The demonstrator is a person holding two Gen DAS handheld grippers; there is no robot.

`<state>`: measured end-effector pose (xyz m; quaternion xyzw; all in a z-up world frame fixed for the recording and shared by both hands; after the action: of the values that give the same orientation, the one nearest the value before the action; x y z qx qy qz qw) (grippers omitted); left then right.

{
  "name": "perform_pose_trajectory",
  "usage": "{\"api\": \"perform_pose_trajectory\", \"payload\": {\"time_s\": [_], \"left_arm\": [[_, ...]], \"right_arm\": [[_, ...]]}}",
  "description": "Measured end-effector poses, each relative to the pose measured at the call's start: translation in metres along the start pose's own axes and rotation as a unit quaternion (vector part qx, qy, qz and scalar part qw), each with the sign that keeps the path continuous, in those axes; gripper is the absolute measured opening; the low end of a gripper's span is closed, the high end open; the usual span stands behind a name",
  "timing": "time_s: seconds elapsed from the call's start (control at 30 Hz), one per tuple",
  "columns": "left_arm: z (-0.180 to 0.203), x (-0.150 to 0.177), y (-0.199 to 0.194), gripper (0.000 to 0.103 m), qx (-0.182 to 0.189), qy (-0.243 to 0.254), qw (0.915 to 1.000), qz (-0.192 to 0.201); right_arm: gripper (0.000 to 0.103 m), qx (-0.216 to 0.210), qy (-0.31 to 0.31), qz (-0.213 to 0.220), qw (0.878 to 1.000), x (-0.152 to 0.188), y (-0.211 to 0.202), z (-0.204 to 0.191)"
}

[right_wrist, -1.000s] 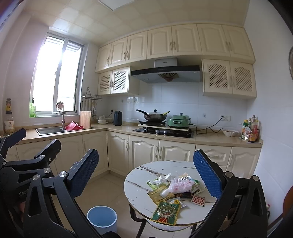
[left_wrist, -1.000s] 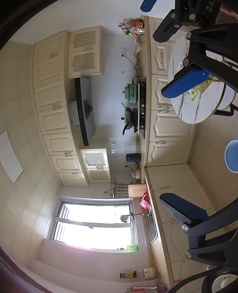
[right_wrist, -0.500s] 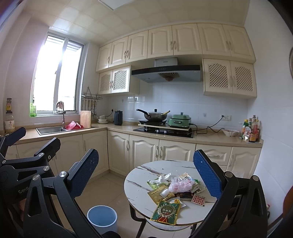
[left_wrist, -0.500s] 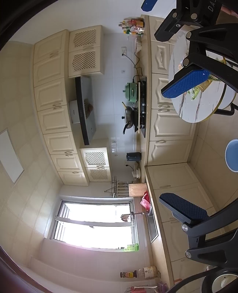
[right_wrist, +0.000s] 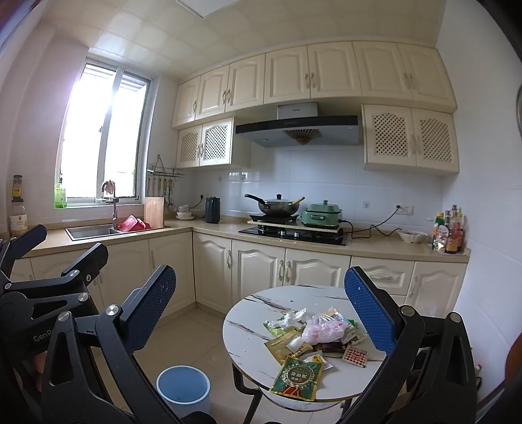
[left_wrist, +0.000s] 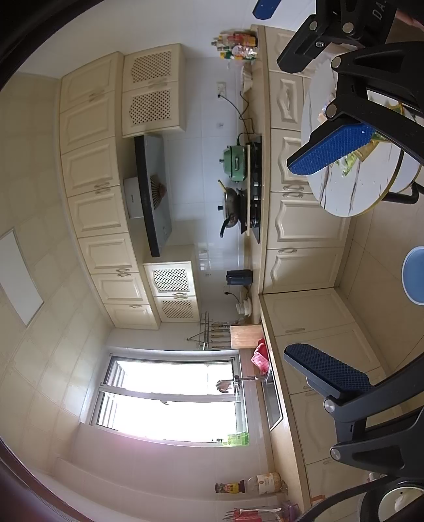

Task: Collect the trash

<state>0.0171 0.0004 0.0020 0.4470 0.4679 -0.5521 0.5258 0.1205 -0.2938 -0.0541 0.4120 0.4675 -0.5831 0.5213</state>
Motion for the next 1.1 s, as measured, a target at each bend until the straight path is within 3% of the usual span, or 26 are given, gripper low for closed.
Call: {"api": "perform_pose_trajectory", "payload": {"time_s": [1.1], "left_arm": [[-0.0003,0.0025,0.0031,0.102,-0.001,0.004,1.0,-0.004]], "right_arm": [[0.103,-0.005,0.005,-0.003,1.0,0.0084,0.0035,-0.0029]]}}
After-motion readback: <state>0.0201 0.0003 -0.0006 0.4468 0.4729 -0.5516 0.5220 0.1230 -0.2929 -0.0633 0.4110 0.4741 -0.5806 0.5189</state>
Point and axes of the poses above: each gripper's, at about its wrist camera, not at the fingertips, and y roughly the way its jaws point, z to its right, x to its underside, the point moved 2 cm from there along y, roughly the way its jaws point, and after that the axes turned 11 degrees about -y, right-handed, at the moved point
